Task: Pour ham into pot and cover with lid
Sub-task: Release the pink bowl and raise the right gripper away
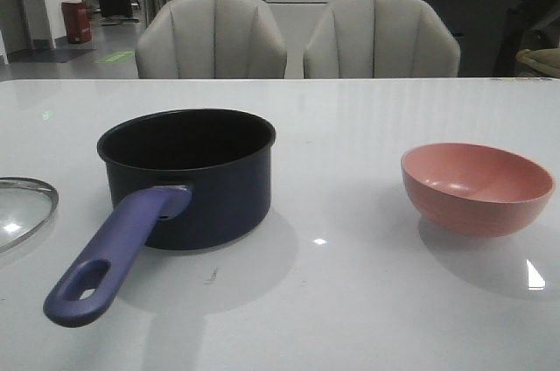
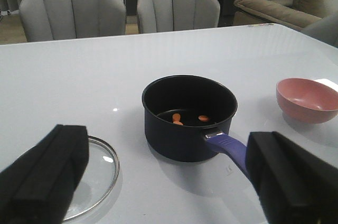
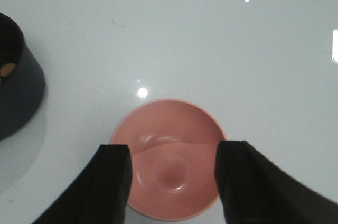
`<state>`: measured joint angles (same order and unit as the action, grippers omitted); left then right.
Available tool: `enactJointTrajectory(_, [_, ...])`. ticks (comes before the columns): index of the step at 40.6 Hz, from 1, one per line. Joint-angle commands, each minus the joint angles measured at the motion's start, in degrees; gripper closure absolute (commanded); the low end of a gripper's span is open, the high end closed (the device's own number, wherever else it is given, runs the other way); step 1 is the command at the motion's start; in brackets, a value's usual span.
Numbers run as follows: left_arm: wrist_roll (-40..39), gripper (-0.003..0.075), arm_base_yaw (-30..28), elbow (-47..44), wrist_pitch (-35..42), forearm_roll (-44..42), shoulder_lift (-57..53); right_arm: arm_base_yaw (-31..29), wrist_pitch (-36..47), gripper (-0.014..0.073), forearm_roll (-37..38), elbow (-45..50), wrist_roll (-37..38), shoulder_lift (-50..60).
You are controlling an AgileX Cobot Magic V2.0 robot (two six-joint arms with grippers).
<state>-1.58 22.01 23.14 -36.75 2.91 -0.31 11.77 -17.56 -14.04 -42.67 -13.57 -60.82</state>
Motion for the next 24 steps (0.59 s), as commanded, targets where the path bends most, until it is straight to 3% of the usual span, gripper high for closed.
enactJointTrajectory(1, [-0.1, 0.0083, 0.4, 1.5, 4.3, 0.3, -0.1, 2.1, 8.0, 0.0123, -0.5, 3.4, -0.8, 7.3])
enactJointTrajectory(18, [-0.1, 0.0083, 0.4, 1.5, 4.6, 0.3, -0.1, 6.1, 14.0, 0.0123, -2.2, 27.7, 0.2, 43.2])
enactJointTrajectory(24, [-0.1, 0.0083, 0.4, 1.5, 4.6, 0.3, -0.1, 6.1, 14.3, 0.0125, -2.2, 32.9, 0.2, 50.5])
